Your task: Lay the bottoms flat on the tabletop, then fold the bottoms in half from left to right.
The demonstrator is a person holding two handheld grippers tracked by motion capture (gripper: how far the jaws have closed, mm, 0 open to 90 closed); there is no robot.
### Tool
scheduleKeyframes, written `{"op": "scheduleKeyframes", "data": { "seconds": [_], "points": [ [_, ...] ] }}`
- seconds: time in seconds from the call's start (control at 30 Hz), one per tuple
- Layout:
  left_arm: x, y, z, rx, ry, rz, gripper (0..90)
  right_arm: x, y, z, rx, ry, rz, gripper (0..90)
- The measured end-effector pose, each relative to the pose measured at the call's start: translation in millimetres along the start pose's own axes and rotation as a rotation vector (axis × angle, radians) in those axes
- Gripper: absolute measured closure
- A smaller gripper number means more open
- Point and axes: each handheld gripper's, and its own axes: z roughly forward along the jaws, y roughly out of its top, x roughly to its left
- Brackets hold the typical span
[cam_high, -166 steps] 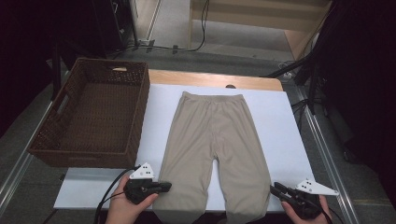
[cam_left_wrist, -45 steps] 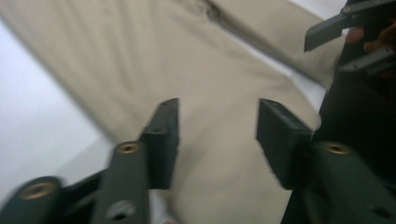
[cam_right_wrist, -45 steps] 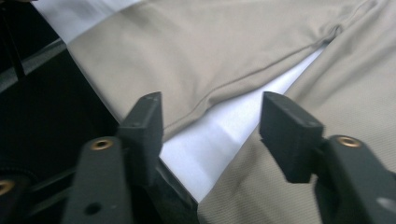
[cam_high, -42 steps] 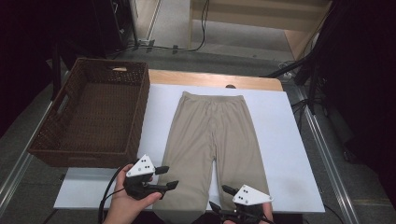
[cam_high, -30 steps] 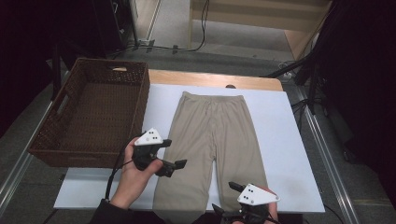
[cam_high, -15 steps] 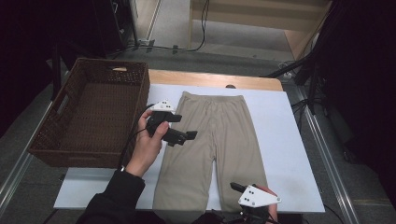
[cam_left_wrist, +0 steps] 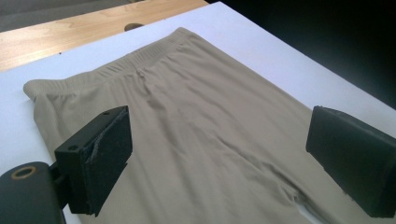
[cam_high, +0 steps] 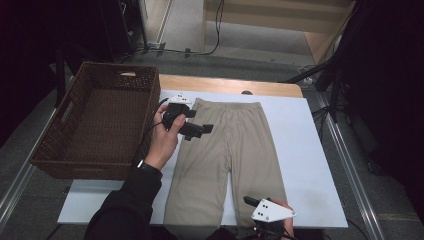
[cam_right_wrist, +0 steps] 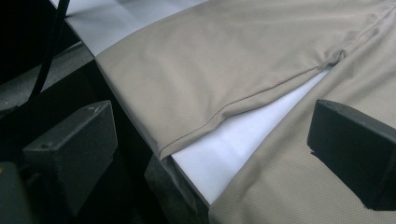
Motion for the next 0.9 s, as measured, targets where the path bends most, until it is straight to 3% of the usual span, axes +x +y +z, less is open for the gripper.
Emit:
{"op": "scheduleKeyframes", "data": {
  "seconds": [0.23,0.33,0.6,0.67,0.77,0.9],
  "points": [
    [2.4,8.1,12.9,0.014,-0.008,0.002,6.9,0.2,-1.8,1.7,0.003,0.006,0.001,0.3],
    [6.2,12.4,19.4,0.024,0.007,-0.001,6.9,0.4,-1.9,2.1,0.006,0.004,-0.003,0.3],
    [29.6,20.4,40.1,0.049,0.045,-0.036,6.8,-0.8,-3.5,2.2,0.007,-0.011,-0.003,0.4],
    [35.0,22.2,45.5,0.066,0.069,-0.029,0.0,-1.1,-3.9,1.7,0.002,-0.013,-0.006,0.4],
    [41.7,26.8,52.7,0.079,0.083,-0.03,0.0,-1.3,-5.7,0.7,0.009,-0.02,-0.007,0.4],
    [54.8,28.3,62.6,0.093,0.102,-0.062,0.0,-2.7,-8.0,-1.0,0.006,-0.024,0.002,0.4]
  ]
}}
